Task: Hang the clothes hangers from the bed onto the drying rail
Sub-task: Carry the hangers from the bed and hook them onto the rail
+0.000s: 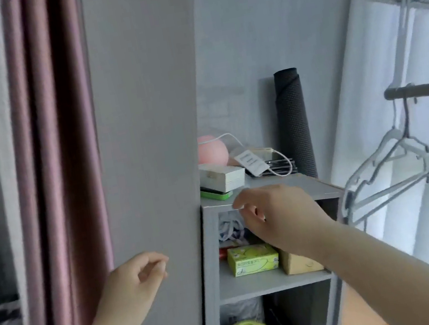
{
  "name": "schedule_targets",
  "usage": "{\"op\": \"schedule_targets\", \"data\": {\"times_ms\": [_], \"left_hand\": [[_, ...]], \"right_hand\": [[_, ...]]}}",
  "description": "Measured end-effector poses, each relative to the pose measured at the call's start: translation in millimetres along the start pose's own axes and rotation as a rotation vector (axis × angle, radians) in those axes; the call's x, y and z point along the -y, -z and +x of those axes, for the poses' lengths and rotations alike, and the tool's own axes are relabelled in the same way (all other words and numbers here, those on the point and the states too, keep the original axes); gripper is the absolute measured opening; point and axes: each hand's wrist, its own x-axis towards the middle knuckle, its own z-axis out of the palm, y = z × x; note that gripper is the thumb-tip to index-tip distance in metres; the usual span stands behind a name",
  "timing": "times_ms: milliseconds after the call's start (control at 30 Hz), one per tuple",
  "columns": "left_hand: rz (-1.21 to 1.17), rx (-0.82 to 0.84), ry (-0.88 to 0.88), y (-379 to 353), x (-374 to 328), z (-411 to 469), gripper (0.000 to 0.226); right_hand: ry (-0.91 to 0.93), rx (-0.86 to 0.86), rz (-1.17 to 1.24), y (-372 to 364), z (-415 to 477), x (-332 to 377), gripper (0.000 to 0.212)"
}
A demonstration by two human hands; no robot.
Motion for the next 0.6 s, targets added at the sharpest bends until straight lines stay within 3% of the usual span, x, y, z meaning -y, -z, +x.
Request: {"op": "schedule_targets", "data": {"times_ms": [67, 300, 600], "left_hand": [[0.078, -0.051, 0.139, 54, 40, -36, 0.052], [0.291, -0.226, 0.606, 247, 143, -203, 0.036], [0.384, -0.519, 1.15, 394, 198, -398, 0.034]], "right_hand": [[0.027, 0.08, 0.084, -34, 12, 45, 0.028], [0.184, 0.388, 0.314, -162, 25, 251, 0.026], [0.429, 0.805, 0.44, -279, 8, 489, 0.022]]}}
